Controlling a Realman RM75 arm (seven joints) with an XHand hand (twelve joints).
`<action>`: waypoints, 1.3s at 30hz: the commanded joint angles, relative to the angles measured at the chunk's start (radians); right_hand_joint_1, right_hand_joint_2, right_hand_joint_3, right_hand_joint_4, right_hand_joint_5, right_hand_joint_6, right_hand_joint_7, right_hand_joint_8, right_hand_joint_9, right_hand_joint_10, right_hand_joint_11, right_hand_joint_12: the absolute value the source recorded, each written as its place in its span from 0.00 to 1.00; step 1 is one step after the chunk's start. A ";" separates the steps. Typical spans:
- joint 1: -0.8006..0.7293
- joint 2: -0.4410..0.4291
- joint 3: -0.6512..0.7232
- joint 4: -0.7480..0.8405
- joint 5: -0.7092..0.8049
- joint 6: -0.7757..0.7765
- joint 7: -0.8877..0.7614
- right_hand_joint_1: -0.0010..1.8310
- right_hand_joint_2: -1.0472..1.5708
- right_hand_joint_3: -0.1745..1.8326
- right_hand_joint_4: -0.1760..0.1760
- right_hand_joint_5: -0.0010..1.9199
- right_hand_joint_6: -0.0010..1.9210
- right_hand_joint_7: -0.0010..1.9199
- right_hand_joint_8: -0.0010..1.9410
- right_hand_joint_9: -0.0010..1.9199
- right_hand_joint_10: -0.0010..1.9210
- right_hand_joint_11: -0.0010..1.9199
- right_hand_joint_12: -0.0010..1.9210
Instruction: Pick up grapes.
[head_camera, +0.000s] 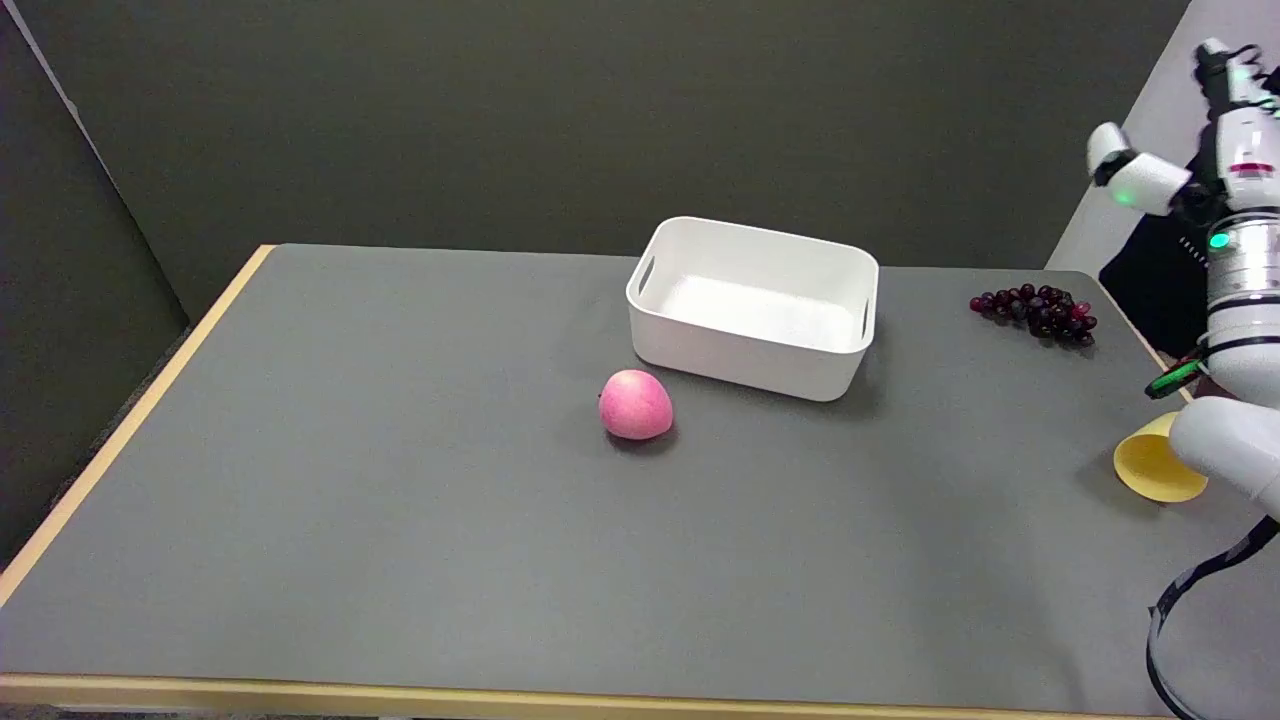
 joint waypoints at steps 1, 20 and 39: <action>0.014 -0.016 0.001 0.147 0.396 -0.489 -0.907 0.24 0.62 0.54 0.39 0.04 0.16 0.09 0.14 0.04 0.31 0.00 0.61; 0.139 -0.008 -0.133 -0.033 0.530 -0.571 -1.025 0.18 0.61 0.55 0.32 0.04 0.18 0.05 0.16 0.01 0.29 0.00 0.54; 0.242 -0.012 -0.236 -0.173 0.530 -0.638 -1.018 0.19 0.61 0.55 0.33 0.04 0.18 0.05 0.16 0.01 0.28 0.00 0.54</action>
